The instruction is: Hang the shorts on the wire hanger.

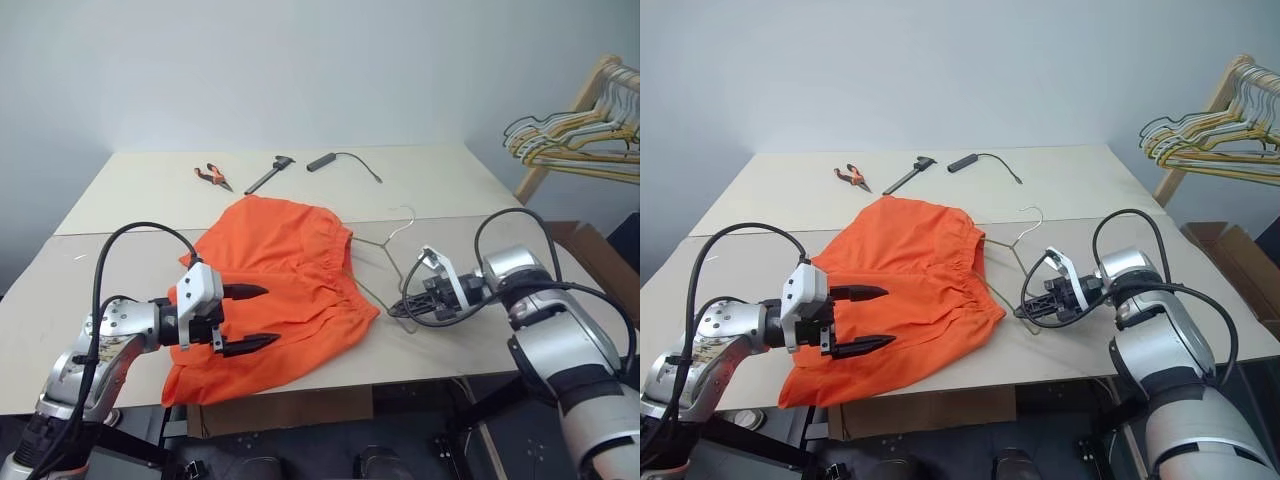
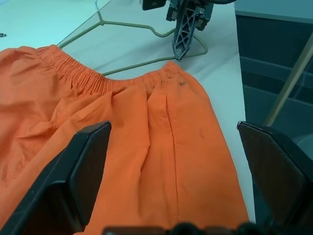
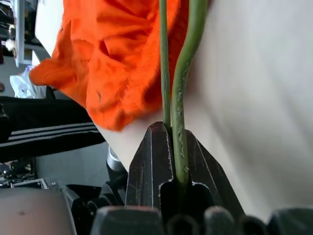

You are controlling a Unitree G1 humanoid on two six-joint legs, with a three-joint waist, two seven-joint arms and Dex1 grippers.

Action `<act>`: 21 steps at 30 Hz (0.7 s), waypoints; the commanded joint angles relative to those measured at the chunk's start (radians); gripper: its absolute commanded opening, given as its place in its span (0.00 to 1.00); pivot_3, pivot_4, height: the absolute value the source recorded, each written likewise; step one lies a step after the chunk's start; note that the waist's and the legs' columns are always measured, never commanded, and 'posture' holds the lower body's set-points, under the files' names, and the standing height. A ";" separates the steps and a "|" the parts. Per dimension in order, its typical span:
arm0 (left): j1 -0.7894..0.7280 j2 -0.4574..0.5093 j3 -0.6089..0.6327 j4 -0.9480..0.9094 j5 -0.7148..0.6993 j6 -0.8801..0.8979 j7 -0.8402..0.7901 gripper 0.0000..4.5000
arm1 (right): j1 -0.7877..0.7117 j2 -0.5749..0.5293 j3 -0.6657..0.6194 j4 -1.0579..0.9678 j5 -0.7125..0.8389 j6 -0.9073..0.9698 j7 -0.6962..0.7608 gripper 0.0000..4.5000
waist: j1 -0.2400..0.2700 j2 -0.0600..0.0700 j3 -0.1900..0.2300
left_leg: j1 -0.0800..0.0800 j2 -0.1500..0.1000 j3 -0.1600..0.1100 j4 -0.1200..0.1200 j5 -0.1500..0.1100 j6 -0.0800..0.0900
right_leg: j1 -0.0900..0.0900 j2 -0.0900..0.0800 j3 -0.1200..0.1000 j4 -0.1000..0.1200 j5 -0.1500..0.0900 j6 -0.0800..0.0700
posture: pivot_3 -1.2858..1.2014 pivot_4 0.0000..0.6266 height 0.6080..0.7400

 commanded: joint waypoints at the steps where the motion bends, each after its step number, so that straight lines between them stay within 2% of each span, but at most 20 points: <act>1: -0.018 -0.001 -0.002 -0.033 0.001 -0.003 0.010 1.00 | -0.043 0.005 -0.094 0.042 -0.020 -0.044 0.003 0.00 | 0.003 0.000 0.000 | 0.000 0.000 0.000 0.000 0.000 0.000 | 0.000 0.000 0.000 0.000 0.000 0.000 | 0.57 0.00 1.00; 9: -0.009 0.000 -0.006 -0.034 0.000 -0.011 0.018 1.00 | -0.051 0.016 -0.269 0.049 -0.040 -0.113 -0.127 0.00 | 0.006 0.000 0.000 | 0.000 0.000 0.000 0.000 0.000 0.000 | 0.000 0.000 0.000 0.000 0.000 0.000 | 0.56 0.00 1.00; 15: -0.027 -0.004 -0.015 -0.023 0.004 -0.015 0.019 1.00 | -0.018 0.017 -0.305 -0.038 -0.100 -0.298 -0.256 0.00 | 0.000 0.000 0.000 | -0.001 0.000 0.000 0.000 0.000 0.000 | -0.001 0.000 0.000 0.000 0.000 0.000 | 0.56 0.00 1.00; 21: -0.083 -0.019 -0.028 0.010 0.021 -0.023 0.022 1.00 | 0.011 0.014 -0.350 -0.192 -0.102 -0.325 -0.360 0.00 | -0.001 0.000 0.000 | -0.001 0.000 0.000 0.000 0.000 0.000 | -0.001 0.000 0.000 0.000 0.000 0.000 | 0.55 0.00 1.00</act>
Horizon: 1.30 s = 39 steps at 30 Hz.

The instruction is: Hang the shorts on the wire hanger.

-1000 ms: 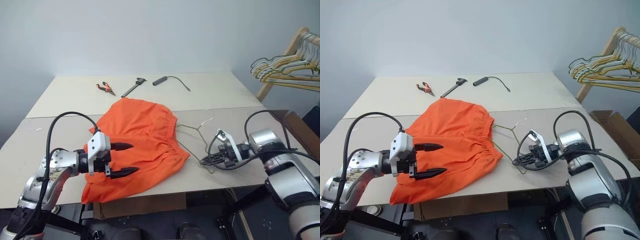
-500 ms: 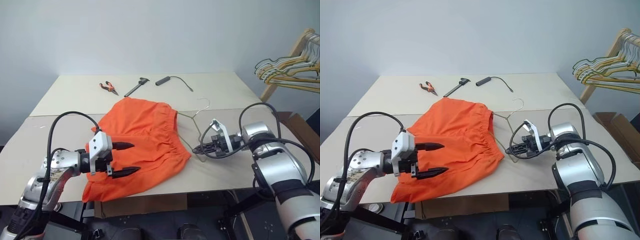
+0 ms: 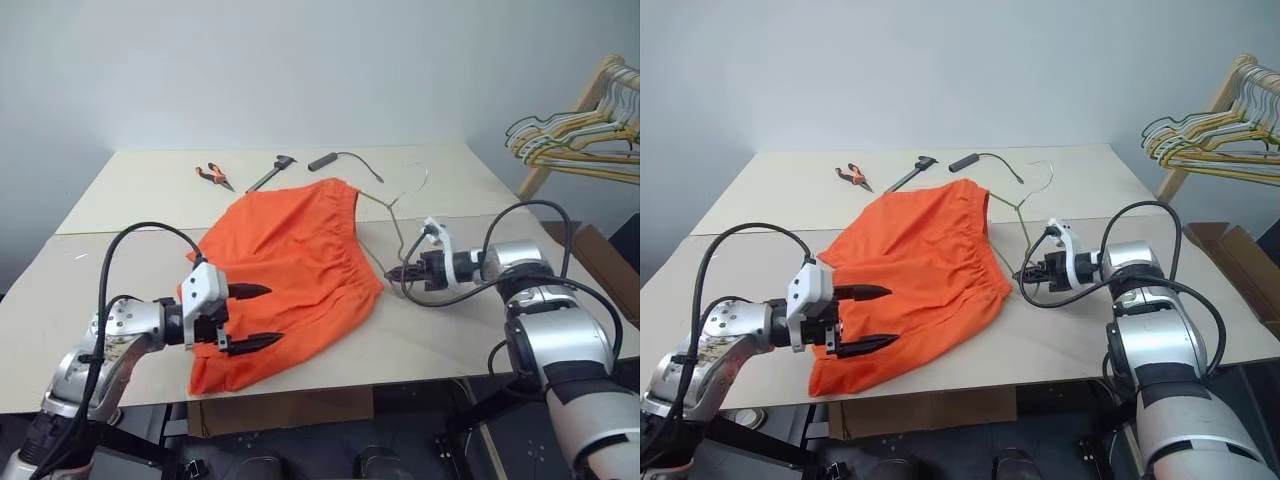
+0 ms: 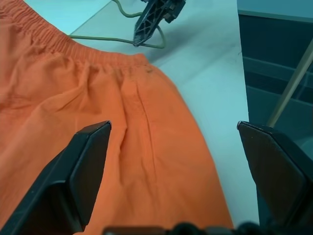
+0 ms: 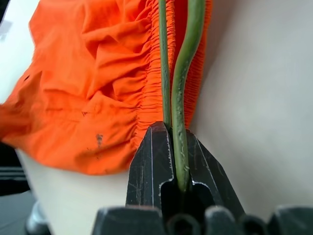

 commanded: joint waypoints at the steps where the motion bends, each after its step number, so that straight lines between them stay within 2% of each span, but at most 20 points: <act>1: -0.066 -0.012 0.000 0.018 0.018 -0.022 0.012 1.00 | 0.029 -0.018 -0.012 -0.174 -0.015 -0.055 -0.035 0.00 | 0.001 0.000 0.000 | 0.000 0.000 0.000 0.000 0.000 0.000 | 0.000 0.000 0.000 0.000 0.000 0.000 | 0.55 0.00 1.00; 7: -0.256 -0.037 0.045 0.129 0.027 -0.045 0.052 1.00 | 0.152 -0.051 0.056 -0.505 -0.091 -0.125 -0.086 0.00 | -0.001 0.000 0.000 | -0.002 0.000 -0.001 0.001 0.000 0.000 | -0.001 0.000 -0.001 0.000 0.000 0.000 | 0.53 0.00 1.00; 10: -0.386 -0.016 0.046 0.235 0.071 -0.088 0.050 1.00 | 0.202 -0.065 0.087 -0.640 -0.131 -0.159 -0.113 0.00 | -0.004 0.000 0.000 | -0.002 0.000 -0.001 0.001 0.000 0.000 | -0.001 0.000 -0.001 0.000 0.000 0.000 | 0.54 0.00 1.00; 17: -0.623 0.014 -0.014 0.528 0.183 -0.246 -0.065 1.00 | 0.239 -0.069 0.138 -0.811 -0.189 -0.198 -0.164 0.00 | -0.025 0.000 0.000 | -0.002 -0.001 -0.001 0.001 0.000 0.000 | -0.001 0.000 -0.001 0.000 0.000 0.000 | 0.53 0.00 1.00; 24: -0.892 -0.027 -0.117 0.851 0.294 -0.337 -0.225 1.00 | 0.237 -0.077 0.186 -0.929 -0.231 -0.212 -0.170 0.00 | -0.026 0.000 0.000 | -0.004 -0.001 -0.001 0.002 0.000 0.000 | -0.001 0.001 -0.002 -0.001 0.000 0.000 | 0.53 0.00 1.00; 29: -0.989 -0.017 -0.188 0.994 0.357 -0.374 -0.402 1.00 | 0.256 -0.095 0.211 -1.014 -0.240 -0.186 -0.154 0.00 | -0.031 0.000 0.000 | -0.007 -0.001 -0.001 0.002 0.000 0.000 | -0.003 0.001 -0.003 -0.001 0.000 0.000 | 0.53 0.00 1.00; 39: -1.077 -0.075 -0.225 1.198 0.467 -0.494 -0.437 1.00 | 0.267 -0.105 0.218 -1.113 -0.231 -0.143 -0.147 0.00 | -0.030 0.000 0.000 | -0.008 0.000 -0.002 0.007 0.000 0.001 | -0.003 0.001 -0.003 0.000 0.000 0.001 | 0.52 0.00 1.00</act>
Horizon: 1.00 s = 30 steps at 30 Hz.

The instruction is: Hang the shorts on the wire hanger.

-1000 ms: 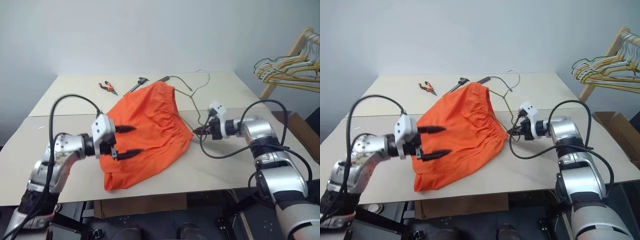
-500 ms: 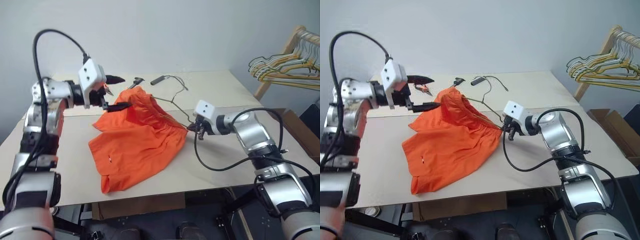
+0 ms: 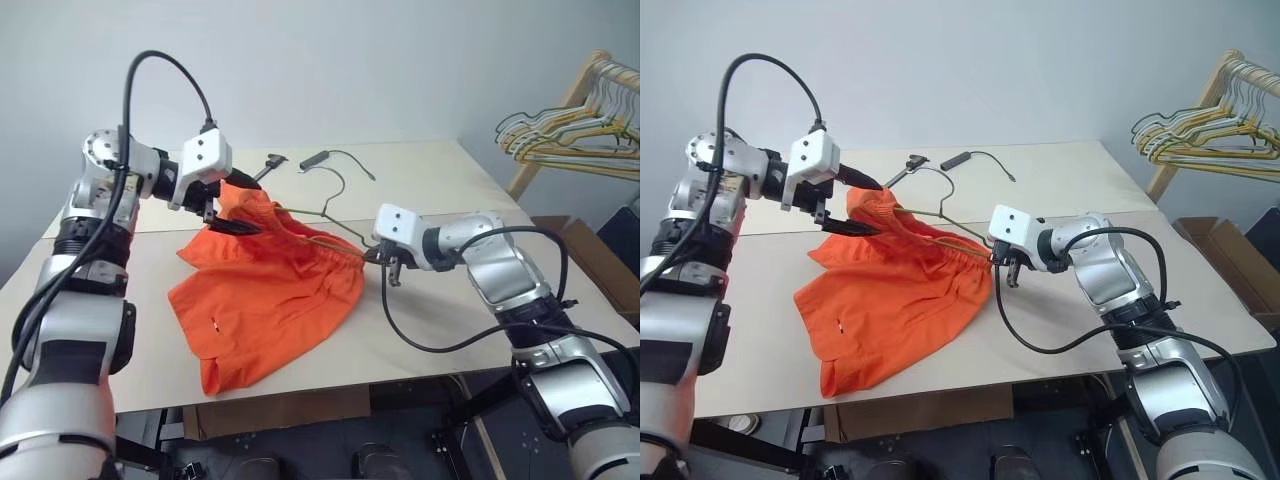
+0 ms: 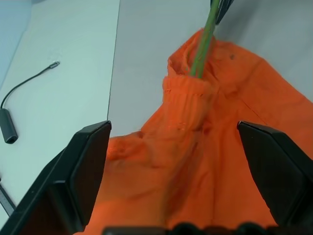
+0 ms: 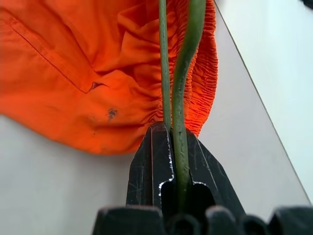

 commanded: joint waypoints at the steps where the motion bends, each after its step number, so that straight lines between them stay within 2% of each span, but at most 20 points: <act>1: -0.049 -0.017 0.003 0.047 0.023 -0.034 -0.010 1.00 | -0.014 -0.015 -0.011 -0.057 -0.002 0.001 -0.002 0.00 | 0.000 0.000 0.000 | 0.000 0.000 0.000 0.001 0.000 0.001 | 0.000 0.000 0.000 0.000 0.000 0.000 | 0.52 0.00 1.00; 2: -0.053 -0.022 0.005 0.057 0.027 -0.036 -0.014 1.00 | -0.013 -0.017 -0.008 -0.061 -0.006 -0.001 -0.003 0.00 | 0.000 0.000 0.000 | -0.001 0.001 0.000 0.003 -0.001 0.002 | 0.000 0.000 -0.001 0.000 0.000 0.000 | 0.52 0.00 1.00; 5: -0.061 -0.034 0.010 0.081 0.034 -0.038 -0.037 0.88 | -0.009 -0.019 -0.002 -0.078 -0.008 0.003 -0.002 0.00 | -0.001 0.000 0.000 | -0.003 0.001 0.000 0.006 -0.001 0.002 | 0.000 0.000 -0.001 0.000 0.000 0.000 | 0.52 0.00 1.00; 17: -0.057 -0.049 0.022 0.088 0.028 -0.016 -0.099 0.02 | 0.009 -0.030 0.033 -0.095 -0.047 -0.015 -0.013 0.00 | -0.002 0.000 0.000 | -0.004 0.001 -0.001 0.006 -0.002 0.003 | 0.000 0.000 -0.001 0.001 0.000 0.000 | 0.52 0.00 1.00; 21: -0.047 -0.045 0.015 0.080 0.023 -0.025 -0.101 0.01 | 0.020 -0.029 0.043 -0.095 -0.063 -0.041 -0.025 0.00 | -0.001 0.000 0.000 | -0.004 0.001 -0.001 0.006 -0.002 0.003 | 0.000 0.000 -0.001 0.001 0.000 0.000 | 0.52 0.00 1.00; 25: -0.028 -0.039 0.019 0.068 0.047 -0.075 -0.075 0.01 | 0.036 -0.033 0.042 -0.099 -0.077 -0.150 -0.044 0.00 | -0.001 0.000 0.000 | -0.004 0.001 -0.001 0.006 -0.002 0.003 | 0.000 0.000 -0.001 0.001 0.000 0.000 | 0.52 0.00 1.00; 29: -0.014 -0.026 0.032 0.055 0.042 -0.103 -0.077 0.00 | 0.046 -0.030 0.012 -0.105 -0.071 -0.163 -0.062 0.25 | -0.001 0.000 0.000 | -0.004 0.001 0.000 0.007 -0.002 0.003 | 0.000 0.000 -0.001 0.001 0.000 0.000 | 0.52 0.00 1.00; 30: -0.012 -0.022 0.037 0.052 0.040 -0.102 -0.069 0.00 | 0.042 -0.032 -0.003 -0.094 -0.070 -0.159 -0.072 0.34 | -0.002 0.000 0.000 | -0.003 0.001 0.000 0.007 -0.002 0.003 | 0.000 0.000 -0.001 0.001 0.000 0.000 | 0.52 0.00 1.00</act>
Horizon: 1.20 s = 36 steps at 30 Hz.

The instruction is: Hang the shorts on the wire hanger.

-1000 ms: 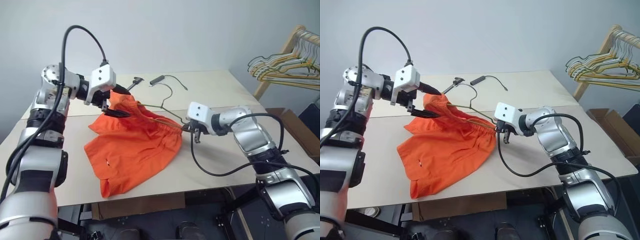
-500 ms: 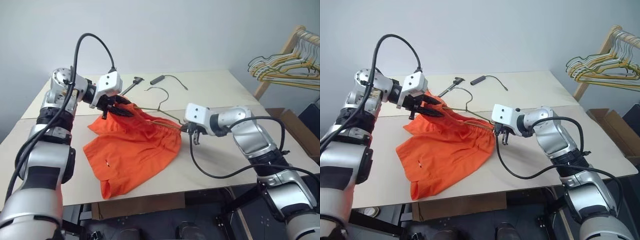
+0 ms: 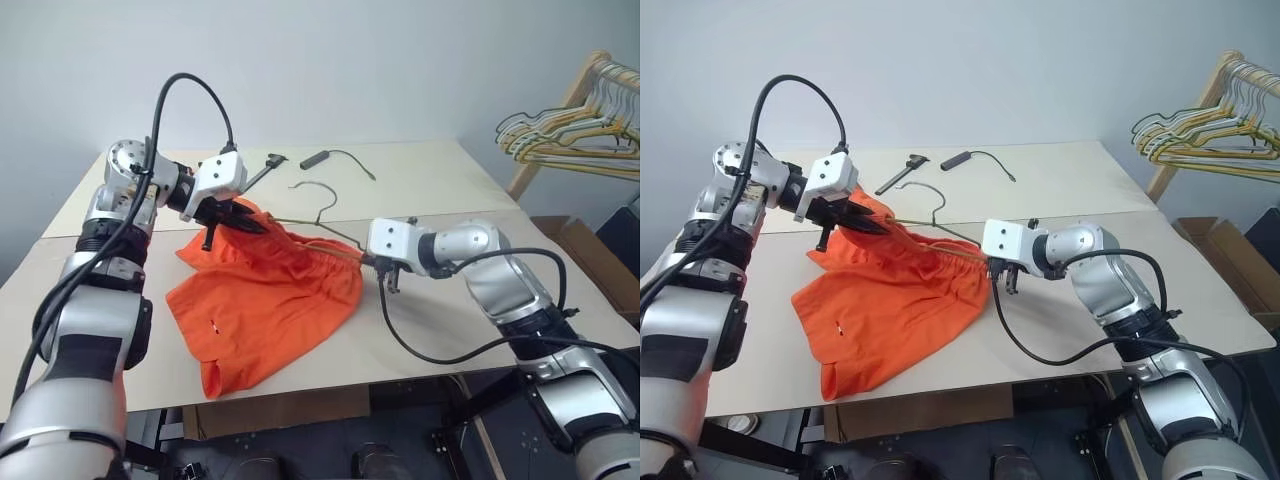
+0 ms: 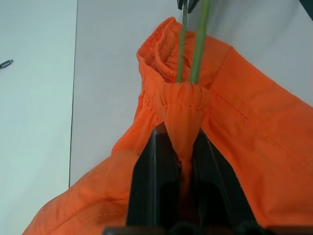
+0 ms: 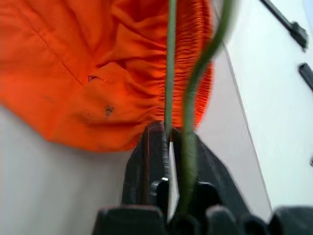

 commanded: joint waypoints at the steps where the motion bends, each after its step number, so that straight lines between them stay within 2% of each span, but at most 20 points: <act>1: -0.010 0.030 0.039 -0.040 -0.013 -0.015 0.028 0.00 | -0.023 -0.010 -0.060 -0.017 0.002 -0.012 -0.036 0.41 | 0.000 0.000 0.000 | 0.000 0.000 0.000 0.000 0.000 0.000 | 0.000 0.000 0.000 0.000 0.000 0.000 | 0.52 0.00 1.00; 8: 0.011 0.054 0.075 -0.056 -0.029 -0.024 0.059 0.00 | -0.028 -0.019 -0.303 0.072 0.107 0.132 -0.158 0.97 | 0.006 0.000 0.000 | 0.000 0.000 0.000 0.000 0.000 0.000 | 0.000 0.000 0.000 0.000 0.000 0.000 | 0.52 0.00 1.00; 9: 0.012 0.058 0.078 -0.054 -0.028 -0.026 0.065 0.00 | -0.017 -0.011 -0.361 0.087 0.151 0.153 -0.170 1.00 | 0.007 0.000 0.000 | 0.000 0.000 0.000 0.000 0.000 0.000 | 0.000 0.000 0.000 0.000 0.000 0.000 | 0.52 0.00 1.00; 13: 0.012 0.063 0.084 -0.052 -0.029 -0.027 0.076 0.00 | 0.072 -0.005 -0.509 0.088 0.310 0.229 -0.138 1.00 | 0.008 0.000 0.000 | 0.000 0.000 -0.001 0.000 0.000 0.000 | 0.001 0.000 -0.001 0.000 0.000 0.000 | 0.52 0.00 1.00; 16: 0.012 0.063 0.089 -0.050 -0.029 -0.027 0.080 0.00 | 0.185 0.005 -0.539 0.047 0.408 0.265 -0.076 1.00 | 0.007 0.000 0.000 | 0.000 0.000 -0.001 0.000 0.000 0.000 | 0.002 0.000 -0.001 -0.001 0.000 0.000 | 0.52 0.00 1.00; 20: 0.014 0.063 0.097 -0.051 -0.033 -0.025 0.080 0.00 | 0.256 0.087 -0.496 0.046 0.472 0.324 -0.084 1.00 | -0.011 0.000 0.000 | 0.002 0.000 0.000 0.001 0.000 0.000 | 0.002 0.000 0.001 0.001 0.000 0.000 | 0.52 0.00 1.00; 26: 0.016 0.067 0.101 -0.047 -0.035 -0.028 0.076 0.00 | 0.216 0.246 -0.407 0.085 0.485 0.332 -0.147 1.00 | -0.032 0.000 0.000 | 0.004 0.000 -0.002 0.000 0.000 0.000 | 0.002 0.001 0.003 0.003 0.000 0.000 | 0.52 0.00 1.00; 32: 0.021 0.078 0.106 -0.052 -0.038 -0.026 0.071 0.00 | 0.175 0.321 -0.351 0.151 0.472 0.305 -0.179 1.00 | -0.022 0.000 0.000 | 0.002 0.000 -0.003 0.000 0.000 0.000 | 0.001 0.000 0.002 0.005 0.000 0.001 | 0.52 0.00 1.00; 35: 0.029 0.082 0.109 -0.065 -0.042 -0.021 0.069 0.00 | 0.152 0.349 -0.349 0.199 0.484 0.302 -0.183 0.87 | -0.019 0.000 0.000 | 0.001 0.000 -0.002 0.001 0.000 0.000 | 0.002 0.000 0.001 0.005 0.000 0.001 | 0.53 0.00 1.00; 36: 0.032 0.082 0.109 -0.068 -0.042 -0.019 0.069 0.00 | 0.148 0.353 -0.353 0.204 0.487 0.304 -0.186 0.79 | -0.019 0.000 0.000 | 0.001 0.000 -0.002 0.001 0.000 0.000 | 0.002 0.000 0.000 0.005 0.000 0.001 | 0.53 0.00 1.00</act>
